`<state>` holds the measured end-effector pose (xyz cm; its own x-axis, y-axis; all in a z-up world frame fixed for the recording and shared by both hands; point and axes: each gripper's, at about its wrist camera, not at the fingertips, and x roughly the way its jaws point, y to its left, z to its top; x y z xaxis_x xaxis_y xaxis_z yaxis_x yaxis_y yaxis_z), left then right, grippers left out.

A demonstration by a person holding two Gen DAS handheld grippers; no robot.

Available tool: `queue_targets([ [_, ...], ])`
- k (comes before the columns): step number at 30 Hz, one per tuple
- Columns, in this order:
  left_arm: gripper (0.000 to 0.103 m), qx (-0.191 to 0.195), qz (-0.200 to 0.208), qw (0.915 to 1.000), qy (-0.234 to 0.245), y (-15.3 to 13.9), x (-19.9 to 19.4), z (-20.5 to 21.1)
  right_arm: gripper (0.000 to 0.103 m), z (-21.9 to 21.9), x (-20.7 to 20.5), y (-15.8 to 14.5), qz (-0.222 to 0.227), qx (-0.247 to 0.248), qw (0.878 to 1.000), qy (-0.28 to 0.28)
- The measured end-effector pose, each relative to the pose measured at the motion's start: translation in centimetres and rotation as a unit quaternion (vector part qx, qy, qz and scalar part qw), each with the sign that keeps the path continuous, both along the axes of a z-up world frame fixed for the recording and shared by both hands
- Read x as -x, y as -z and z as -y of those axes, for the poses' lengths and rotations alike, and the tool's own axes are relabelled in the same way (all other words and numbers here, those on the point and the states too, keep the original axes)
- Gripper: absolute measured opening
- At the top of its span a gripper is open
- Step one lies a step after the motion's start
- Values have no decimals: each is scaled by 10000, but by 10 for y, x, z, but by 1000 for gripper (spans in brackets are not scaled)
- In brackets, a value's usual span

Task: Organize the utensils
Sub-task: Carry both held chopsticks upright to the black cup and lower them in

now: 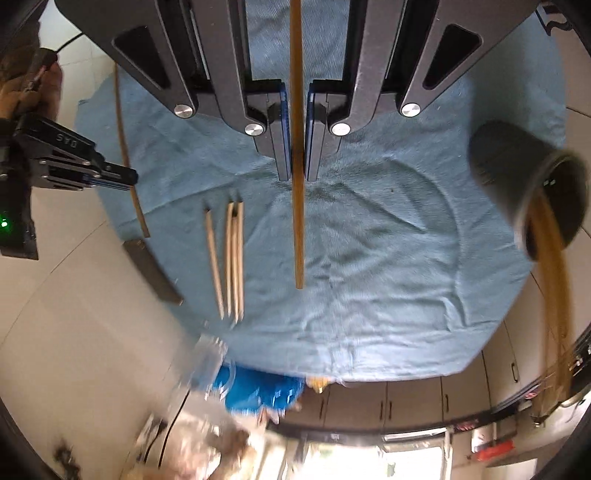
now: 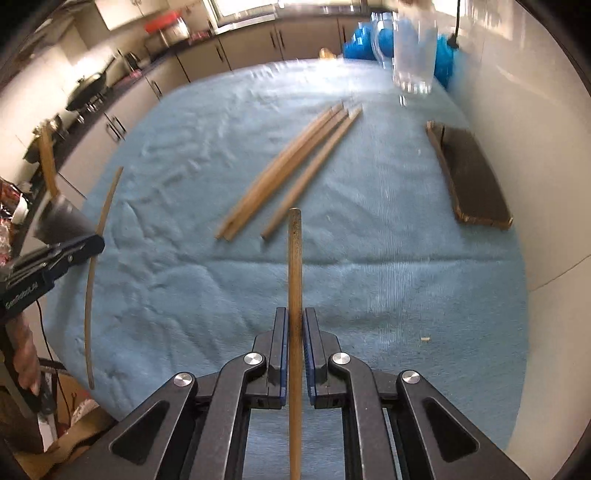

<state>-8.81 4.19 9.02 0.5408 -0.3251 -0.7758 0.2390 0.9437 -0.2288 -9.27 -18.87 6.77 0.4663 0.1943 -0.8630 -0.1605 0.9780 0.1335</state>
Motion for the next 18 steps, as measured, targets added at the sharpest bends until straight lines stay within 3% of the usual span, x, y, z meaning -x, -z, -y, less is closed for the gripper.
queue_targets([
  [5, 7, 393, 516, 9977, -210, -34, 27, -27, 8, -20, 11, -37, 753, -196, 9968, -165],
  [9, 7, 637, 1033, 9911, -556, -68, 47, -59, 8, -52, 13, -72, 1366, -610, 9880, -395],
  [13, 7, 755, 1653, 9785, -973, -104, 66, -95, 8, -92, 13, -100, 1910, -929, 9749, -667],
  [18, 7, 631, 2347, 9580, -1524, -136, 77, -132, 8, -146, -3, -125, 2412, -1504, 9541, -939],
])
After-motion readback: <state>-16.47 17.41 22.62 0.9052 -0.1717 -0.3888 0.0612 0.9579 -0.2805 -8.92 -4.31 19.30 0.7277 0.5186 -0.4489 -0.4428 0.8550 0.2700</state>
